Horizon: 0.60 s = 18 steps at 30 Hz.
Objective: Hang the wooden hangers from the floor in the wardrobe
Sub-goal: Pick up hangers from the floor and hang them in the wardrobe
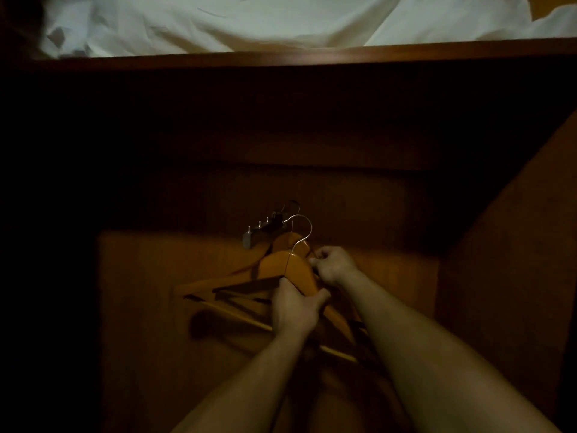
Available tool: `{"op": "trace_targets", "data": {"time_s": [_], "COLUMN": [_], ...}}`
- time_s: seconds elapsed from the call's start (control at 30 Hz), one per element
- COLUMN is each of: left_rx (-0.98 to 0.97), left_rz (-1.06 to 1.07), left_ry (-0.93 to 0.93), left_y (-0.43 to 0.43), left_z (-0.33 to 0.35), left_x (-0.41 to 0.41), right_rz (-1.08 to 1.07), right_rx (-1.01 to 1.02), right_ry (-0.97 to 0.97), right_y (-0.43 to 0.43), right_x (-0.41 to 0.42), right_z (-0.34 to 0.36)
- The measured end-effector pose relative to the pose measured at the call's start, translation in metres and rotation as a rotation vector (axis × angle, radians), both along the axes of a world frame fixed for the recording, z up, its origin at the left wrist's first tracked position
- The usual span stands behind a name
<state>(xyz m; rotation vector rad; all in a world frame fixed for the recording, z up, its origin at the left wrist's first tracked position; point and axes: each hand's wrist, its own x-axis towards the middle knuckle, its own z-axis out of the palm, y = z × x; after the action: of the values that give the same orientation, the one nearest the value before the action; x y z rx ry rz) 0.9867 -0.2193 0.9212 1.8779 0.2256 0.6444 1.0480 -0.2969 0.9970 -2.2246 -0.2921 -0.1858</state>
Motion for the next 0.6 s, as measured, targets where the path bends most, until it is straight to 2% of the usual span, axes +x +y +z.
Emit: {"op": "trace_targets", "data": {"time_s": [0.6], "left_rx": [-0.022], "left_rz": [0.097], "left_ry": [0.025], "left_y": [0.024], "left_z": [0.005], "left_x": [0.042], "right_rz": [0.073], "right_rx": [0.061], "right_ry": [0.038], "right_y": [0.022], "right_x": [0.049], "right_z": [-0.011]}}
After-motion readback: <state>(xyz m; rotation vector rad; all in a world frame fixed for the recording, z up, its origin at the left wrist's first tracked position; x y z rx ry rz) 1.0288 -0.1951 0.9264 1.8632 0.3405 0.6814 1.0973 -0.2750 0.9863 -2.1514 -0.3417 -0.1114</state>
